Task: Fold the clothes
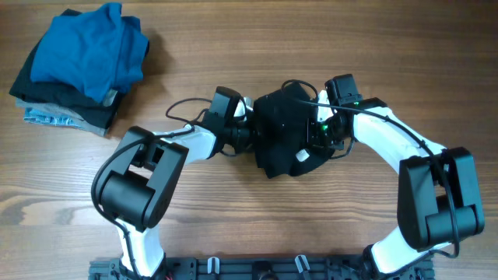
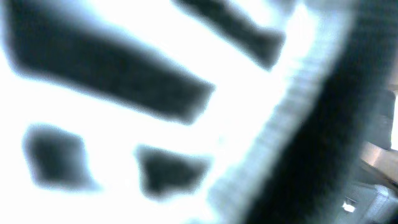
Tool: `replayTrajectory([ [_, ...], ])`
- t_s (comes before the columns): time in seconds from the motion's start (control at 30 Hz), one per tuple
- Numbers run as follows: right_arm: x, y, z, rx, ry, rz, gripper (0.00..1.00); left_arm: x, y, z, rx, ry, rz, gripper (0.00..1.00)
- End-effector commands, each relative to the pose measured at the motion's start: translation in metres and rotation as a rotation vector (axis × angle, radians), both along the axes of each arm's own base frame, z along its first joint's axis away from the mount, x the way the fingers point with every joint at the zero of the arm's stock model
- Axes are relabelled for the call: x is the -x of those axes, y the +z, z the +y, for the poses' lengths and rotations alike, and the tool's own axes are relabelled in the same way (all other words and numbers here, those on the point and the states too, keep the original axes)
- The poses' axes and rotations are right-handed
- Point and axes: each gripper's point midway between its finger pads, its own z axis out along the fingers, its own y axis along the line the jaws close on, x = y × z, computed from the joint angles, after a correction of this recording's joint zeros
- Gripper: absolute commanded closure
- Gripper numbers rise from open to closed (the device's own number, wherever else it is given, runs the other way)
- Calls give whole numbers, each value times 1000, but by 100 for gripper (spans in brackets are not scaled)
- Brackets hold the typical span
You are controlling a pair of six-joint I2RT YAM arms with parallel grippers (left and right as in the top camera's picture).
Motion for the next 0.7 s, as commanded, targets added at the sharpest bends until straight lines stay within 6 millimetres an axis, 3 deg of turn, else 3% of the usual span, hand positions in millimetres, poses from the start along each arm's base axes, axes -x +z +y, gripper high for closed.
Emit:
replayTrajectory([
  [0.0,-2,9,-4,1,-16,-2,83,33,-68,31,-202,-44,54,96],
  [0.1,-1,51,-9,-22,19,-98,83,37,-51,52,-235,-111,33,96],
  [0.13,-1,71,-9,-44,35,-153,82,33,-36,61,-245,-132,6,96],
  [0.17,-3,102,-10,-59,30,-249,83,23,-1,82,-260,-151,-45,96],
  [0.23,-5,134,-10,-77,27,-360,83,4,56,108,-265,-127,-128,96],
  [0.3,-5,152,-10,-88,24,-424,83,-17,112,131,-259,-63,-222,96],
  [0.33,-4,158,-10,-95,10,-436,83,-28,142,142,-242,-23,-284,96],
  [0.37,-4,162,-10,-100,4,-447,83,-44,186,157,-213,28,-389,96],
  [0.43,-3,162,-10,-99,5,-442,83,-65,240,187,-194,118,-515,96],
  [0.5,0,160,-10,-97,5,-431,83,-92,291,241,-235,259,-650,96],
  [0.57,1,160,-10,-100,6,-424,83,-108,312,291,-283,374,-749,96],
  [0.6,2,159,-10,-102,1,-419,83,-119,317,326,-302,461,-780,96],
  [0.67,4,158,-9,-107,3,-407,83,-138,306,383,-340,569,-800,96],
])
